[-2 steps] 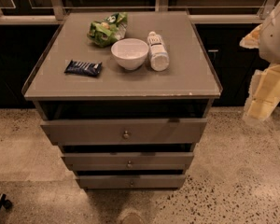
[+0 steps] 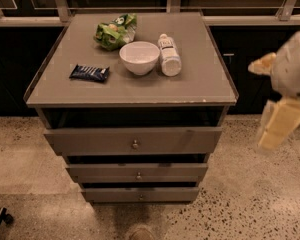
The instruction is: Open top drawer
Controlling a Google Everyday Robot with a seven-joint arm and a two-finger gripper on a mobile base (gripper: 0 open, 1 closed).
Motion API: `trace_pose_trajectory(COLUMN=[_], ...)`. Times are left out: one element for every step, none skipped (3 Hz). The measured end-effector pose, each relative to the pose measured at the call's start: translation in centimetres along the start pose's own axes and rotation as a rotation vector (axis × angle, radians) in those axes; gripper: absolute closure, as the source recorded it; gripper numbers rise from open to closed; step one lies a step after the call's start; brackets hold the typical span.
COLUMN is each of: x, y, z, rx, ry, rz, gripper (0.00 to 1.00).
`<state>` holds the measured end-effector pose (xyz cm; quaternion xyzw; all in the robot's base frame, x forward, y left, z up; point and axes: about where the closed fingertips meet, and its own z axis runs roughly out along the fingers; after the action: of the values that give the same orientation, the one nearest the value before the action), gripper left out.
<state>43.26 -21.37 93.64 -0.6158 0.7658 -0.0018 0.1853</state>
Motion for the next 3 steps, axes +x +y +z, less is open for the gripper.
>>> trace_pose_trajectory(x=[1.7, 2.2, 2.6], y=[4.0, 8.8, 8.6], z=[8.7, 18.3, 20.7], rx=[-0.101, -0.199, -0.178], ry=[-0.185, -0.427, -0.544], rz=[0.002, 0.122, 0.238], gripper=[0.00, 0.00, 0.18])
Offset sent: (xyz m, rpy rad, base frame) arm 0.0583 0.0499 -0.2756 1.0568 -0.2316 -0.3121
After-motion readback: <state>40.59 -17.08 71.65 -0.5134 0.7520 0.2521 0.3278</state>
